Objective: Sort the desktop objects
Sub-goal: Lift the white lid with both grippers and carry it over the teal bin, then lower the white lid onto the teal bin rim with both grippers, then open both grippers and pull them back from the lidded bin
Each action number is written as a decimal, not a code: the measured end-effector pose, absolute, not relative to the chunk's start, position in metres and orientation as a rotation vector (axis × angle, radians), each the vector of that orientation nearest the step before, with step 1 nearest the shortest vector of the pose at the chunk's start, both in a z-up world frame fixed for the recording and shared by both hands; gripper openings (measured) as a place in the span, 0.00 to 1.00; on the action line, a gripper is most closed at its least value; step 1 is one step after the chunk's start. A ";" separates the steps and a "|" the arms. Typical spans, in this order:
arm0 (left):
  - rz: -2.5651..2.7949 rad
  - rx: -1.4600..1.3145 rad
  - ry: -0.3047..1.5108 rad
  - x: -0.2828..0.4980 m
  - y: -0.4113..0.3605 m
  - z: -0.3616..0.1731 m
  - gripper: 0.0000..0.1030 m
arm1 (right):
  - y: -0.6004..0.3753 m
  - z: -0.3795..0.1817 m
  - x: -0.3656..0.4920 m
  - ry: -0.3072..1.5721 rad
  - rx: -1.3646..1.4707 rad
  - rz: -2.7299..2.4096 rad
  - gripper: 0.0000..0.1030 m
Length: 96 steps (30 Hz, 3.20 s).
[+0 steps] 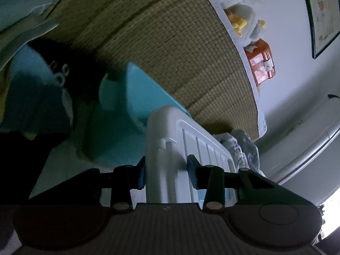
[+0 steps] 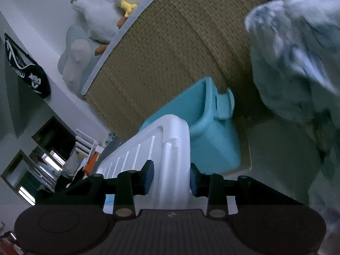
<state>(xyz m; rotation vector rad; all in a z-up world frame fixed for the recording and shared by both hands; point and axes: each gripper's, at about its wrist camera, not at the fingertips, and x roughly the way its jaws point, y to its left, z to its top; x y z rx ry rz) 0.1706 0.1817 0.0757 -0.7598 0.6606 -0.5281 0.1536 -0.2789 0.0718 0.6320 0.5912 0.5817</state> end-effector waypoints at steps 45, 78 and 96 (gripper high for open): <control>-0.171 -0.109 0.367 0.208 0.135 0.127 0.72 | -0.241 0.127 0.231 0.344 0.075 0.351 0.44; -0.150 0.024 0.491 0.081 0.041 0.077 0.29 | -0.162 0.090 0.118 0.401 -0.064 0.317 0.20; -0.103 -0.063 0.427 -0.064 0.021 0.100 0.39 | -0.174 0.115 -0.033 0.419 0.019 0.136 0.42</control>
